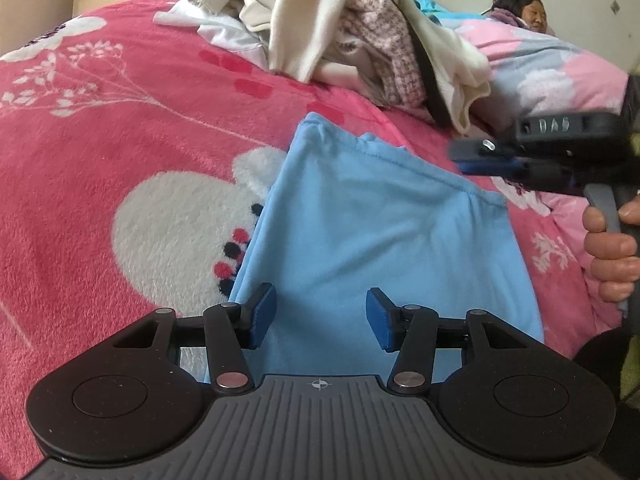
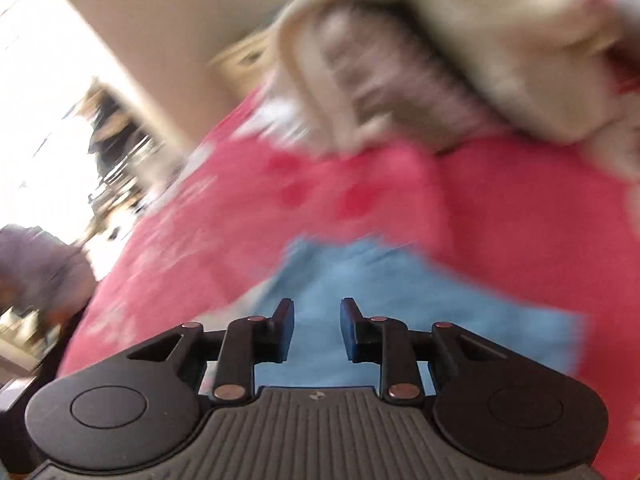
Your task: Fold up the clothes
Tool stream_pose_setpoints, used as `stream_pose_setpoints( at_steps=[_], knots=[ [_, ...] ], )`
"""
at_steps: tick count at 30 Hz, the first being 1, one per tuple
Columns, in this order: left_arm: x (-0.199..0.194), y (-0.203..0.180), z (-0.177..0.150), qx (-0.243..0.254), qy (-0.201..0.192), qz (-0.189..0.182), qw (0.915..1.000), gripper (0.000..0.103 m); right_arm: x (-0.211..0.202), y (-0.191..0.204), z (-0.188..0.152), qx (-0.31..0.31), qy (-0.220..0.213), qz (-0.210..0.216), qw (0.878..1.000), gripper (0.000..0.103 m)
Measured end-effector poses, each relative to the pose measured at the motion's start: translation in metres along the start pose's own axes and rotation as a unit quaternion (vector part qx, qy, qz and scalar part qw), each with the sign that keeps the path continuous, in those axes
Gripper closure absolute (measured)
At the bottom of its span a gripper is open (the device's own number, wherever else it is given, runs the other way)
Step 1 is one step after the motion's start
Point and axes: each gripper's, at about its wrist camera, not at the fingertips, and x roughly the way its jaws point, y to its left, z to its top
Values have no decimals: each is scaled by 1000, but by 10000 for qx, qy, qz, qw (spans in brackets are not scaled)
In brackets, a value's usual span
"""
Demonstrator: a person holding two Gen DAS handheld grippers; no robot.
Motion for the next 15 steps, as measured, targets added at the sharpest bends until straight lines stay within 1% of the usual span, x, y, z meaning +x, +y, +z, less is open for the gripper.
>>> stream_pose_setpoints(
  at_steps=[1, 2, 3, 4, 5, 6, 7, 9, 11, 13, 14, 15],
  knots=[
    [0, 1, 0, -74, 2, -3, 10000, 53, 18, 2, 3, 28, 234, 181, 9996, 75],
    [-1, 2, 1, -148, 5, -7, 9999, 53, 34, -4, 7, 125, 324, 183, 9992, 75],
    [1, 1, 3, -212, 9, -26, 9998, 52, 48, -16, 12, 314, 349, 61, 9989, 83],
    [3, 1, 5, -276, 13, -45, 9996, 52, 53, -31, 20, 623, 279, -75, 9976, 96],
    [3, 3, 5, -323, 21, -73, 9994, 53, 46, -44, 26, 986, 115, -90, 9950, 98],
    [3, 5, 6, -372, 28, -104, 9993, 52, 40, -58, 33, 1348, -49, -103, 9908, 96],
    [2, 7, 6, -420, 34, -135, 9990, 53, 27, -60, 37, 1401, -261, -172, 9896, 89],
    [2, 10, 6, -488, 47, -206, 9986, 52, 8, -55, 44, 1183, -387, -190, 9920, 88],
    [3, 13, 6, -545, 71, -271, 9981, 52, 4, -42, 43, 1041, -39, 348, 9939, 79],
    [5, 14, 10, -542, 112, -317, 9980, 52, 22, -26, 41, 760, 443, 736, 9934, 73],
    [5, 14, 10, -545, 132, -327, 9979, 52, 37, -23, 42, 667, 722, 888, 9912, 73],
    [6, 15, 11, -565, 147, -332, 9977, 52, 51, -16, 39, 658, 906, 945, 9892, 73]
  ],
)
